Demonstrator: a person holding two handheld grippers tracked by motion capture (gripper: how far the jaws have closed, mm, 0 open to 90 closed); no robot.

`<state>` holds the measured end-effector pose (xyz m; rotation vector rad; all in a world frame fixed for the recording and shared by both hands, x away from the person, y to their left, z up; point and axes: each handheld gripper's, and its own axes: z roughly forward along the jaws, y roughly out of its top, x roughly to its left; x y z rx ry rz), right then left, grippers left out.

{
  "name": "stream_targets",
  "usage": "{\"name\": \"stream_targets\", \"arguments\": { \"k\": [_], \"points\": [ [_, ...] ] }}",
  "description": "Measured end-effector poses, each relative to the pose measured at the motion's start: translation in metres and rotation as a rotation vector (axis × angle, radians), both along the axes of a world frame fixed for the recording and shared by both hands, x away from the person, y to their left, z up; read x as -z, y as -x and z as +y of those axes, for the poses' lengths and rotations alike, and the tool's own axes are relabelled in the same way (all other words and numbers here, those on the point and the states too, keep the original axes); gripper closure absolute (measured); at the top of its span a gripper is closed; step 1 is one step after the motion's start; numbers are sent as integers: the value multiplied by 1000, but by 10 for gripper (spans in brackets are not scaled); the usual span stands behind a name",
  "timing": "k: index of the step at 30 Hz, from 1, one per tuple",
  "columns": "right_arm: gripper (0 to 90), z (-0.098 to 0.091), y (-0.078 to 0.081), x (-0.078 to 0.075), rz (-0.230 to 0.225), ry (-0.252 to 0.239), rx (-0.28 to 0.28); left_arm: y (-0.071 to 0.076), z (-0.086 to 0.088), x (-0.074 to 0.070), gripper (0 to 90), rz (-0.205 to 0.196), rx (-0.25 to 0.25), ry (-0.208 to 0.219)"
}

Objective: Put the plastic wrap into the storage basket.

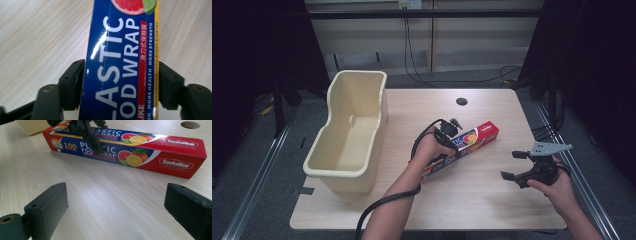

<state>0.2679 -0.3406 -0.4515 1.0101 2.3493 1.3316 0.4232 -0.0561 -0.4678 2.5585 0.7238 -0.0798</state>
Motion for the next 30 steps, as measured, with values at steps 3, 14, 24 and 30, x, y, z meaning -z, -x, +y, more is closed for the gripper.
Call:
{"name": "stream_targets", "arguments": {
  "k": [3, 14, 24, 30],
  "points": [
    [51, 0, 0, 0, -1, -2, -1, 0, -2, -4, 374, 0, -2, -35],
    [48, 0, 0, 0, -5, -3, -5, 4, 2, -17, 404, 76, -71, -41],
    [43, 3, 0, 0, -1, 2, -14, 4, 22, -44, 406, 107, -112, -77],
    [41, 4, 0, 0, -3, 2, -18, 4, 35, -57, 406, 122, -138, -92]
  ]
}}
